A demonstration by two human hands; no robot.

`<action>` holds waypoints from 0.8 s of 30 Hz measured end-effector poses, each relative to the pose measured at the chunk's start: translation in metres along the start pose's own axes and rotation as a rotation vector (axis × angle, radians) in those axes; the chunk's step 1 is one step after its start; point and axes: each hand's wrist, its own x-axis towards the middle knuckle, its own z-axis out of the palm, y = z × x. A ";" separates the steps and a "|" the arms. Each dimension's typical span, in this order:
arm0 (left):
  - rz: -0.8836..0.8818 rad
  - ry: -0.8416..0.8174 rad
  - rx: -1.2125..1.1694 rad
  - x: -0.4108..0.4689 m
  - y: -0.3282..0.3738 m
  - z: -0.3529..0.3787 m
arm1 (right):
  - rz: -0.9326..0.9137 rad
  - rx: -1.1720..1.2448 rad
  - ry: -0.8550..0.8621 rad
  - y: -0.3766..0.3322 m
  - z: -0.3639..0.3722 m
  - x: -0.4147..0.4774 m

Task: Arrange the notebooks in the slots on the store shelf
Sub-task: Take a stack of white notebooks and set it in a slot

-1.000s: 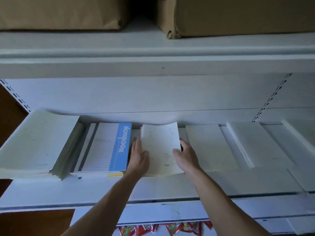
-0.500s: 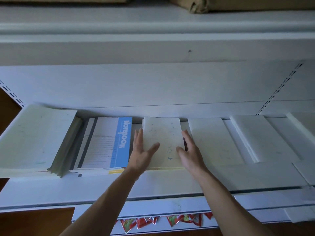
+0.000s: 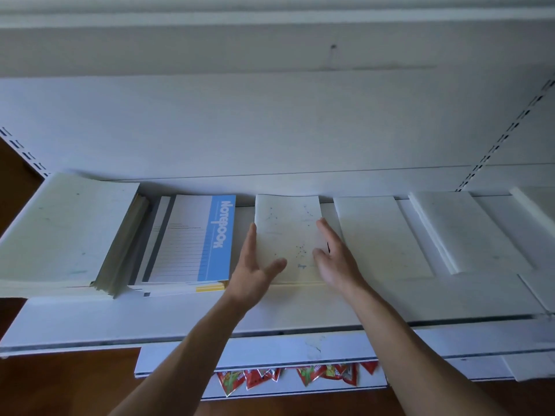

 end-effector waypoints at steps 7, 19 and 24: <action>0.172 -0.052 0.394 -0.013 -0.018 -0.007 | 0.023 0.141 0.160 0.002 0.014 -0.003; 0.222 -0.020 0.495 -0.019 -0.013 0.003 | -0.108 -0.143 0.134 -0.012 -0.002 -0.002; 0.282 0.003 0.580 -0.049 0.013 0.001 | -0.202 -0.457 0.081 -0.041 -0.010 0.005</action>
